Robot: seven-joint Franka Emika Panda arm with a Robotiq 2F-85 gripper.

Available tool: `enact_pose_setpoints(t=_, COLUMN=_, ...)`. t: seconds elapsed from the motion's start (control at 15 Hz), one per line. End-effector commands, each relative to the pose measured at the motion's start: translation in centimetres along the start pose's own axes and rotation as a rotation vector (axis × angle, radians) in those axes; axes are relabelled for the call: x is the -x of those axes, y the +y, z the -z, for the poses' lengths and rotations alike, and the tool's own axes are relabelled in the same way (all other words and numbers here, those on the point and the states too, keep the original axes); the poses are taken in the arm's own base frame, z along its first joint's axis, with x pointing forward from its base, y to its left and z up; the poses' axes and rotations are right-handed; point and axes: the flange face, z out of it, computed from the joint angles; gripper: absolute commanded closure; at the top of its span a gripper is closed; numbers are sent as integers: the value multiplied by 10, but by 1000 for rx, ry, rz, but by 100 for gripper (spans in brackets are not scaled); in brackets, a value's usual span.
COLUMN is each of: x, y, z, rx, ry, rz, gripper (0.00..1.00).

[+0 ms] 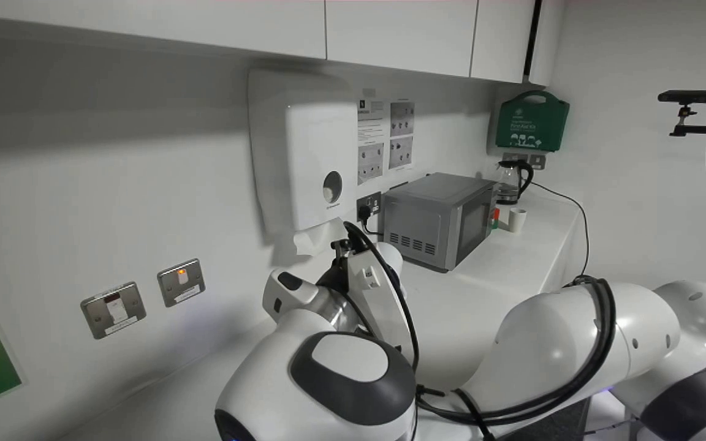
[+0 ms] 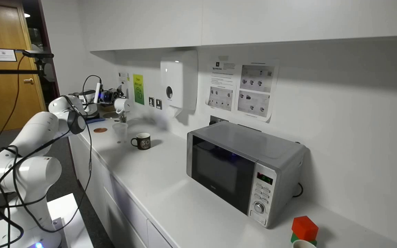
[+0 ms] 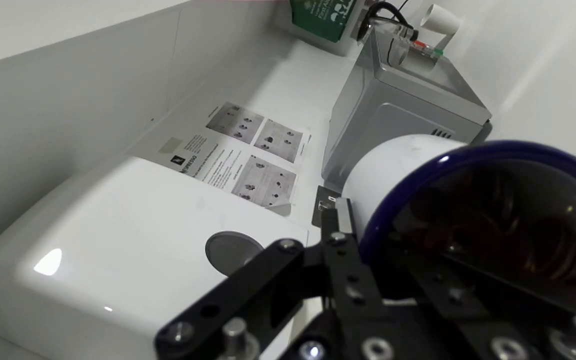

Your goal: Pour the contents in the white mug into the cup.

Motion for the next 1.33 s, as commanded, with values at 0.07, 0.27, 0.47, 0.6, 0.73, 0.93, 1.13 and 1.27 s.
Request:
enact_pose_setpoints(t=0.07, x=9, y=21, z=2, rx=35, ry=24, rz=-10, gripper=99)
enact_pose_setpoints(t=0.27, x=8, y=21, z=4, rx=45, ry=35, rz=-10, gripper=99)
enact_pose_setpoints(t=0.47, x=7, y=20, z=7, rx=64, ry=41, rz=-7, gripper=99)
enact_pose_setpoints(t=0.6, x=6, y=20, z=9, rx=75, ry=46, rz=-7, gripper=99)
enact_pose_setpoints(t=0.73, x=6, y=20, z=10, rx=87, ry=46, rz=-12, gripper=99)
enact_pose_setpoints(t=0.93, x=4, y=21, z=12, rx=102, ry=56, rz=-18, gripper=99)
enact_pose_setpoints(t=1.13, x=3, y=22, z=11, rx=109, ry=59, rz=-22, gripper=99)
enact_pose_setpoints(t=1.27, x=2, y=22, z=11, rx=111, ry=58, rz=-23, gripper=99)
